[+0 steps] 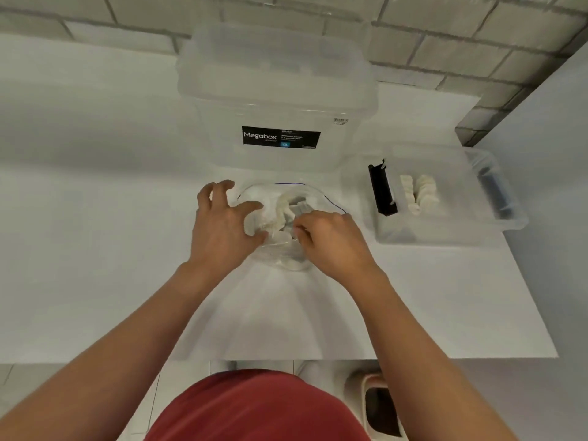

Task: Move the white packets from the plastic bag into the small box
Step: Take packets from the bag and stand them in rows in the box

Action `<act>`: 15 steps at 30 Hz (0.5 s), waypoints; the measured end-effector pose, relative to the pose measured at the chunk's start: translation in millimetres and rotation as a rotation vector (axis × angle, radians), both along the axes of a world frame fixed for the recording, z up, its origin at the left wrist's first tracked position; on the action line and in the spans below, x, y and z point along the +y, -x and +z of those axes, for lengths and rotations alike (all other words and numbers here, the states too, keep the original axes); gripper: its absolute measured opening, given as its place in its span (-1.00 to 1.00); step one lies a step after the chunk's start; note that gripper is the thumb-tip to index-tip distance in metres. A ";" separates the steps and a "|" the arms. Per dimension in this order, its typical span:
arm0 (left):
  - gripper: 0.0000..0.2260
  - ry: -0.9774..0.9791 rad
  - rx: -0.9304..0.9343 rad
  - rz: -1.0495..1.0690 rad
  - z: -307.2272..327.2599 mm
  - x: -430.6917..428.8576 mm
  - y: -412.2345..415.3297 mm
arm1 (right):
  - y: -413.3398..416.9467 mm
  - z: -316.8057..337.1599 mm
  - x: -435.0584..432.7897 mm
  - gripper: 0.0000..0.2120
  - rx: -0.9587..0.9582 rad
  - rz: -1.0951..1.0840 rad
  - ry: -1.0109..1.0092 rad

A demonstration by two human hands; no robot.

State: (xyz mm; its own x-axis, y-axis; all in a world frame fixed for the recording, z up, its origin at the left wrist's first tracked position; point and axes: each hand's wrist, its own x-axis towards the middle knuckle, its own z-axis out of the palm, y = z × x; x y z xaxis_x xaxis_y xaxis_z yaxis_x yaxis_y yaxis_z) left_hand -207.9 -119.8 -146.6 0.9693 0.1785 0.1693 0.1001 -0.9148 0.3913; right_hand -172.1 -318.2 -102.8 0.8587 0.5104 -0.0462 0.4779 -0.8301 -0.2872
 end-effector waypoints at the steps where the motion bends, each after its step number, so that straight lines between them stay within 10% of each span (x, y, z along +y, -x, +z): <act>1: -0.45 0.057 0.098 0.007 0.3 2.0 -2.8 | -1.5 -2.2 4.9 -0.76 -0.005 -0.008 0.081; 9: -0.63 0.377 0.231 0.045 4.7 13.8 -21.5 | -4.4 -6.5 19.3 -0.87 0.071 -0.185 0.231; 15: -0.72 0.430 0.095 -0.213 15.5 6.6 -11.9 | 12.4 2.0 12.8 -0.22 0.091 -0.370 0.249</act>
State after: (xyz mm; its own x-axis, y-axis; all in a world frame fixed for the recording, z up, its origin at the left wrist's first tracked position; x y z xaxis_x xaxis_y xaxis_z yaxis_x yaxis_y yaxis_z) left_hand -195.9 -113.2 -131.0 0.9994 0.0090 0.0326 -0.0180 -0.6760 0.7367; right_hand -184.5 -305.4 -100.8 0.9680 0.1336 -0.2125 0.1179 -0.9894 -0.0847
